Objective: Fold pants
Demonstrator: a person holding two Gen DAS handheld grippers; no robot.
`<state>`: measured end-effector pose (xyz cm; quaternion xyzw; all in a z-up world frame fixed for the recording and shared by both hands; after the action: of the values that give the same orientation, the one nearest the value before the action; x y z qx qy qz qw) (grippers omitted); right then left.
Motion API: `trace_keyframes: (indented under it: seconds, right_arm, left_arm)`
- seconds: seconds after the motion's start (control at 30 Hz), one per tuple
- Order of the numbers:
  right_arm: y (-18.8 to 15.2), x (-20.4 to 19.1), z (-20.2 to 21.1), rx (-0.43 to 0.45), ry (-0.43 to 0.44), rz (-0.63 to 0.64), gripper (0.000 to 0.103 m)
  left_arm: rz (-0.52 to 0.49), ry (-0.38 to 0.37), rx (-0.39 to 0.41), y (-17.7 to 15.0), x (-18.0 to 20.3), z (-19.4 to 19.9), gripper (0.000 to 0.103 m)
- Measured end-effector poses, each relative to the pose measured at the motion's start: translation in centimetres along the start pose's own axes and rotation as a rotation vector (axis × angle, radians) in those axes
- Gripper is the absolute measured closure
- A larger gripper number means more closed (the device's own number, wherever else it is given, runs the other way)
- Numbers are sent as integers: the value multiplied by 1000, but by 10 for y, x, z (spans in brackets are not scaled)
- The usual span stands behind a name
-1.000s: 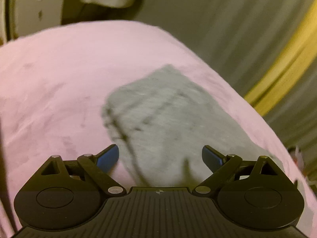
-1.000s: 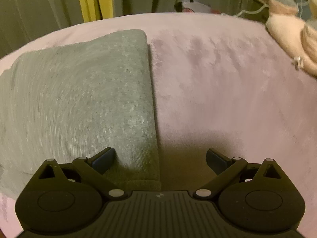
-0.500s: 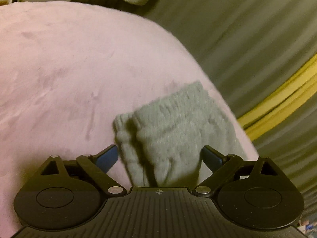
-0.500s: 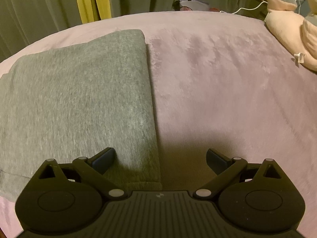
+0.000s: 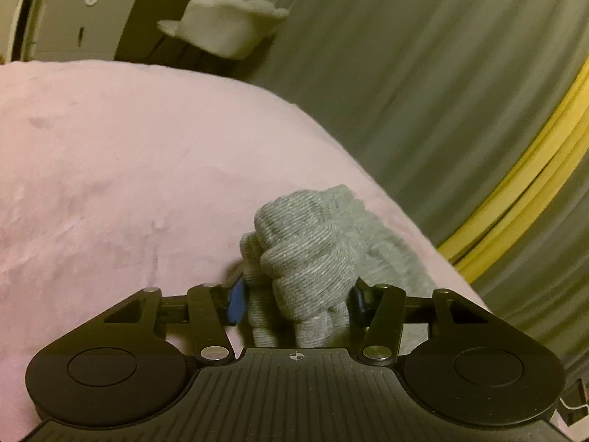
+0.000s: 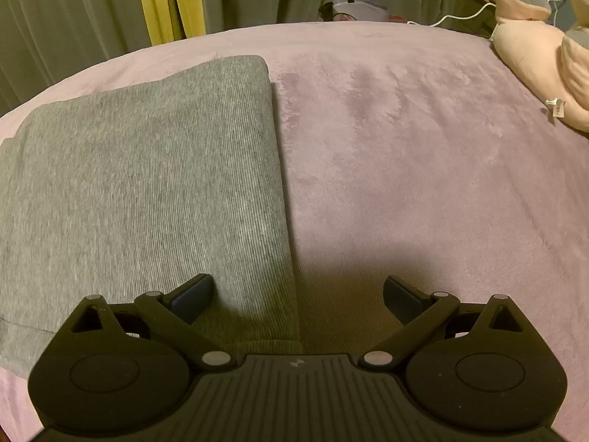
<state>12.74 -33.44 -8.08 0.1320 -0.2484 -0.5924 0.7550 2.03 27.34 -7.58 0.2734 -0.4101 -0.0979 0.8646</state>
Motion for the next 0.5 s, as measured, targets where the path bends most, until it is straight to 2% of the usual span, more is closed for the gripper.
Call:
trace_keyframes:
  seconds: [0.17,0.27,0.3,0.33,0.37,0.43,0.5]
  right_arm:
    - [1,1,-1,0,6,-11,4]
    - [2,0,-1,1,2,-8,4]
    - [2,0,-1,2,1,-7,4]
    - [1,0,-1,2,0,-6,4]
    - [2,0,-1,2,0,-6,4]
    - [2,0,-1,2,0,-7,4]
    - [2,-1,-1,3,0,-7,4]
  left_arm:
    - [60,26,-50,0,-6,-11,24]
    - [78,15,-77,1,-8,-18,21]
    - [79,18,-81,3,-8,-19,23]
    - [84,24,-74,5,-8,-17,38]
    - [98,23,-72,8,-9,-14,44]
    - [104,-2,-61,10,-7,-5,54]
    - [25,-22,-26,11,9,10,59]
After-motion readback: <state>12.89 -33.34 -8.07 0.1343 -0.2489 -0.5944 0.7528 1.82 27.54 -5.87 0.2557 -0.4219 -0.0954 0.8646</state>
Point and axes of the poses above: each gripper's, at about its wrist camera, not at the fingertips, and z roughly against the way its jaws point, x to its right, y to its top, the point moved 3 cm from there along -z, roughly the way its jaws point, and after that the axes turned 13 degrees about z, right-handed, at the moved point
